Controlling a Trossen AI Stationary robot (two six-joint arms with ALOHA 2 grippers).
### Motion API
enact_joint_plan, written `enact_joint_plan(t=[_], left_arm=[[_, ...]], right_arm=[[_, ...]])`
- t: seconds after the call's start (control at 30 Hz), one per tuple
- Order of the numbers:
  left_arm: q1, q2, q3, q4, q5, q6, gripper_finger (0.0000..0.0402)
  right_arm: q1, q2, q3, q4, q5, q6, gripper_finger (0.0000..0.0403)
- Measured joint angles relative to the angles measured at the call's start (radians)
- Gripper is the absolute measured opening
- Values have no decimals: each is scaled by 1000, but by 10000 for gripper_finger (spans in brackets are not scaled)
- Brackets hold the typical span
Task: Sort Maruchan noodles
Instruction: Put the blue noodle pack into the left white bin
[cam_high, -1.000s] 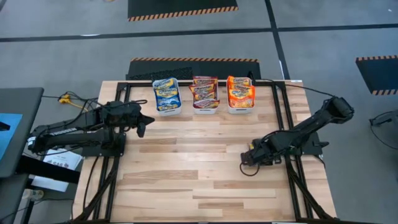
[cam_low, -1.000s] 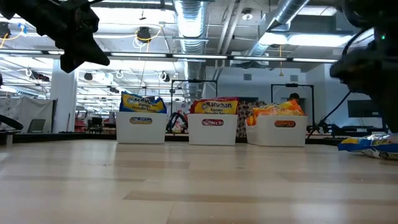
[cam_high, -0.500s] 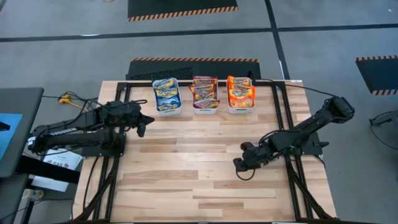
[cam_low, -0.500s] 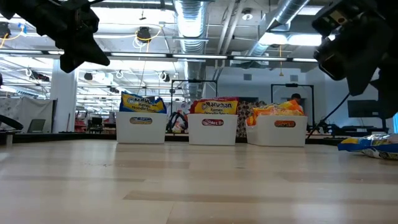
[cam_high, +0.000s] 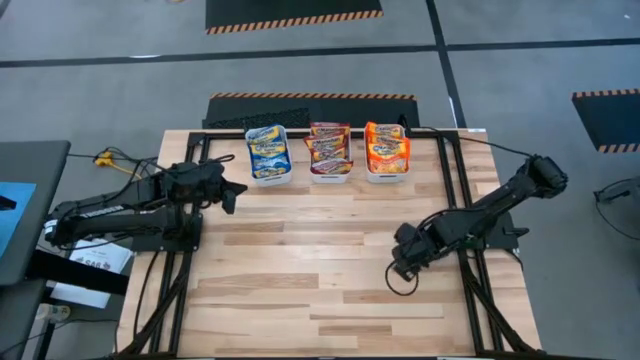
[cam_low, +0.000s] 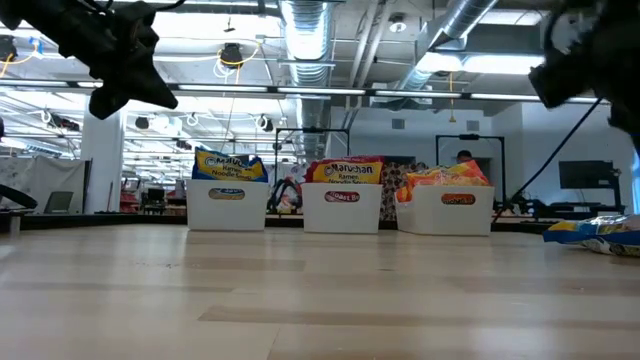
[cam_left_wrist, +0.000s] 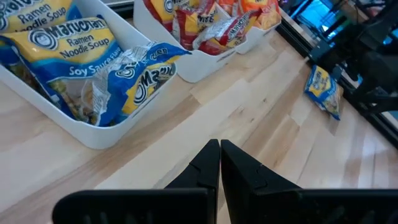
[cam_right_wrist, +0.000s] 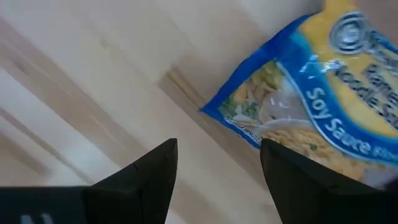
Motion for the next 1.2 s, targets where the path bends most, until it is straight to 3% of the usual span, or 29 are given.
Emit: enact_joint_plan(t=[0.33, 0.63, 0.87, 0.97, 1.2], left_arm=[[0, 0, 0, 0, -7, -80, 0], [0, 0, 0, 3, -7, -120, 0], [0, 0, 0, 3, -14, -134, 0], [0, 0, 0, 3, -14, -135, 0], [0, 0, 0, -1, -14, -133, 0]], right_arm=[[66, 199, -21, -78, 19, -218, 255], [133, 320, -2, -123, 72, -255, 255], [151, 328, 12, -98, 215, -230, 255], [133, 367, -4, -38, 205, -245, 255], [108, 428, 32, -73, 203, -284, 249]])
